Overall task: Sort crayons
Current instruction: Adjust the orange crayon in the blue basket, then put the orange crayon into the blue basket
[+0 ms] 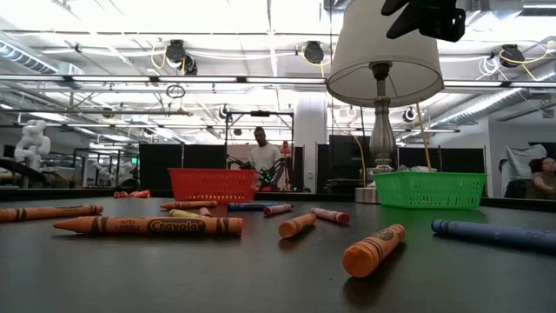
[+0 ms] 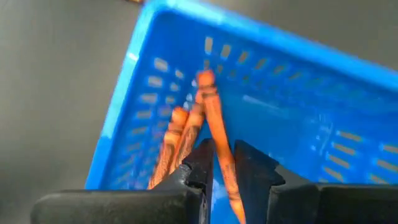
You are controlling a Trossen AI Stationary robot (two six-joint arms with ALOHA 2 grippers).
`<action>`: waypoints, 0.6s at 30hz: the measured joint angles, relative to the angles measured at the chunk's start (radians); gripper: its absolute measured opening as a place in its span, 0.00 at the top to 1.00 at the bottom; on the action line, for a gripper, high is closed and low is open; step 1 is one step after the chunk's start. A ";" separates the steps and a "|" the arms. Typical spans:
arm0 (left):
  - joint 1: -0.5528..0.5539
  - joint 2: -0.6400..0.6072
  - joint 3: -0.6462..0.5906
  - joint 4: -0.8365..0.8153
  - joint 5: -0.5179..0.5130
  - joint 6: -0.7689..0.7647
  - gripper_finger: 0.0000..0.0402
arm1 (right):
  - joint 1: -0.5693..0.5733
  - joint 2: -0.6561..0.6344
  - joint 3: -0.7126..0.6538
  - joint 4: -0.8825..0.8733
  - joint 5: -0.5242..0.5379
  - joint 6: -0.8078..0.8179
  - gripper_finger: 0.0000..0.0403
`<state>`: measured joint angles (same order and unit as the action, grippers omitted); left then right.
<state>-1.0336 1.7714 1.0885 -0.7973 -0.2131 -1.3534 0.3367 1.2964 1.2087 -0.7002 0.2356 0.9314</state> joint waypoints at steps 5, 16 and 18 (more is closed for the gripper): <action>-0.003 -0.063 0.040 -0.035 0.016 0.011 0.86 | 0.005 0.000 0.000 0.000 0.000 0.002 0.70; 0.093 -0.267 0.081 -0.201 -0.082 0.024 0.86 | 0.005 0.000 0.000 0.001 0.002 0.030 0.70; 0.149 -0.284 0.081 -0.234 -0.111 0.023 0.86 | 0.005 0.000 0.000 0.001 0.001 0.046 0.70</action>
<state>-0.8841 1.4873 1.1698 -1.0314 -0.3244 -1.3299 0.3420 1.2964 1.2083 -0.6994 0.2363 0.9777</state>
